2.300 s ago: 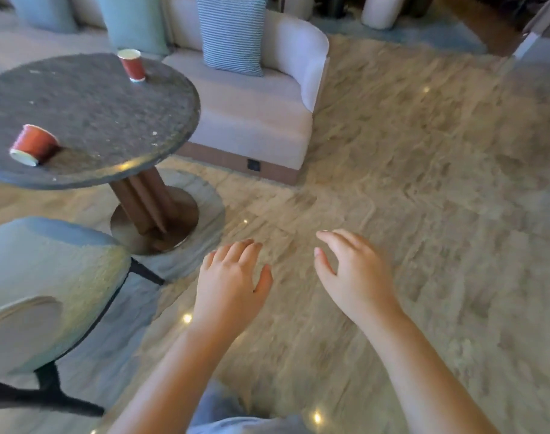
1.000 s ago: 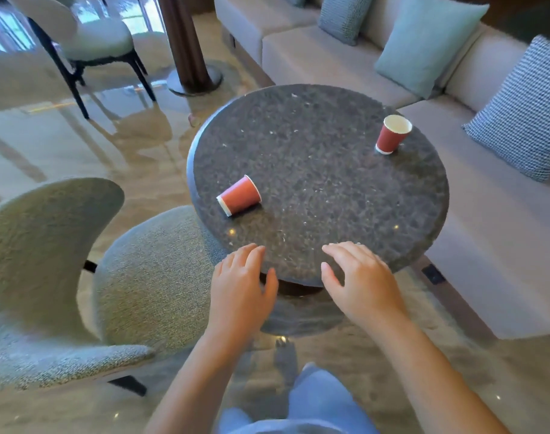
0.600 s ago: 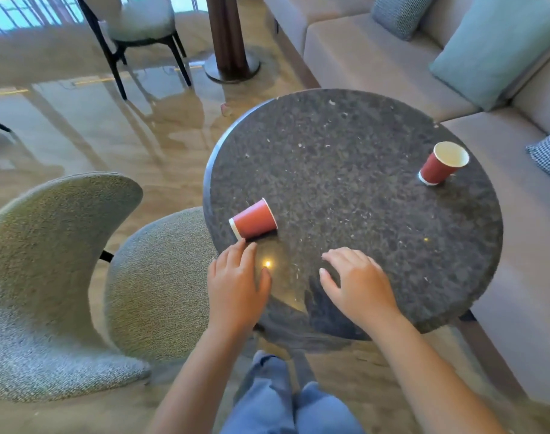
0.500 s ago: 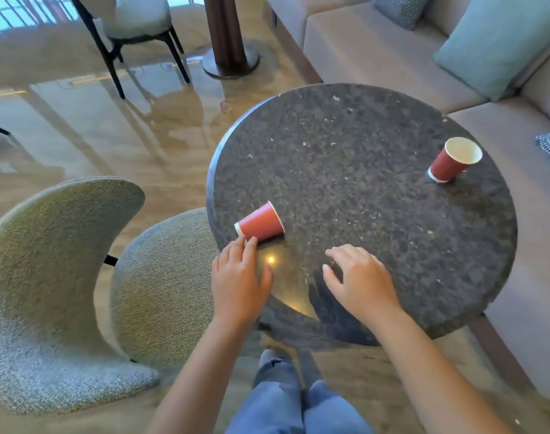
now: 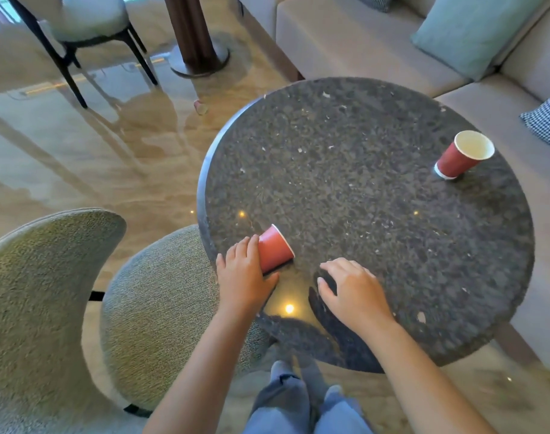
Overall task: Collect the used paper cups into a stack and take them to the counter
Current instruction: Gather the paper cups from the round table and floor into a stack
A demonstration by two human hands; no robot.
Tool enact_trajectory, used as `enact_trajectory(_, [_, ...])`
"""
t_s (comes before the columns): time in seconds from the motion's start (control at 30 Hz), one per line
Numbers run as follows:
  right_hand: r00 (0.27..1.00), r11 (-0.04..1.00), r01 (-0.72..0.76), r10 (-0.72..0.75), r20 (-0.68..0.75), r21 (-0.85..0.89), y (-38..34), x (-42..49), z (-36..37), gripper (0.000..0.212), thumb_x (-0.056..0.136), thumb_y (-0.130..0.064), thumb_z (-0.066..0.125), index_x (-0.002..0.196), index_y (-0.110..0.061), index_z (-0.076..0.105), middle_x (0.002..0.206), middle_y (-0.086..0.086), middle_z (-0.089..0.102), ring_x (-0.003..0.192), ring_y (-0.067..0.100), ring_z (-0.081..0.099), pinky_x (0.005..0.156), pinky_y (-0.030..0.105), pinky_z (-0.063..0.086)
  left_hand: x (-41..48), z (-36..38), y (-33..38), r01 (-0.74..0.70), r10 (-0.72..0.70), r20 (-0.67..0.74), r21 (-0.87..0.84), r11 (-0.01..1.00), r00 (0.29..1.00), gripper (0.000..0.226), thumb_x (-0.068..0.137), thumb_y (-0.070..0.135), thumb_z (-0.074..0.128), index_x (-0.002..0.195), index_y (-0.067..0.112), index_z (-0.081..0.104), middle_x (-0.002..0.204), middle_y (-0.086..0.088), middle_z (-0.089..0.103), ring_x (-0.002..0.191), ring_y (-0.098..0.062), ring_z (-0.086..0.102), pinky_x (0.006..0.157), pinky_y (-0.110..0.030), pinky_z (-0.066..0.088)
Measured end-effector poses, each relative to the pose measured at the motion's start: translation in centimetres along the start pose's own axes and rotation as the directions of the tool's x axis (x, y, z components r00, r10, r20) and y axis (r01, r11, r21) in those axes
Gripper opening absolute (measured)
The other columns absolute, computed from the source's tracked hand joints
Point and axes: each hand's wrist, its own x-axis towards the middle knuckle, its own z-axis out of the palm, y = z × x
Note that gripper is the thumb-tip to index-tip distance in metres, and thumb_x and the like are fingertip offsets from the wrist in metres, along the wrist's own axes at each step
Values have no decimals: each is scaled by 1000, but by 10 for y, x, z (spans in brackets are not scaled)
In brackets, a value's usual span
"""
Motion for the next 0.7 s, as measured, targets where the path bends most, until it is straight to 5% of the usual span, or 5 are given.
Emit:
enact_trajectory(0.37, [998, 998, -57, 58, -33, 18, 8, 4, -5, 27, 88, -27, 51, 110, -14, 60, 112, 1, 62, 104, 20, 54, 90, 32, 39, 15, 6, 1, -41, 41, 3, -107, 993, 999, 74, 75, 39, 67, 137, 13, 35, 134, -6, 48, 120, -27, 45, 96, -37, 33])
enact_trajectory(0.57, [993, 995, -96, 98, -70, 25, 25, 3, -19, 28, 88, -27, 51, 111, -15, 60, 114, 0, 62, 107, 19, 53, 90, 31, 39, 6, -3, 27, 56, -86, -32, -531, 846, 996, 67, 69, 28, 76, 127, 15, 46, 119, -4, 58, 107, -21, 54, 83, -28, 39])
enact_trajectory(0.7, [988, 993, -115, 118, -104, 34, 42, 5, -33, 28, 87, -26, 53, 111, -13, 60, 112, 1, 63, 105, 21, 54, 88, 32, 41, 3, -7, 60, 52, -78, -11, -654, 755, 997, 63, 69, 26, 77, 124, 20, 46, 113, 7, 55, 96, -9, 52, 80, -23, 37])
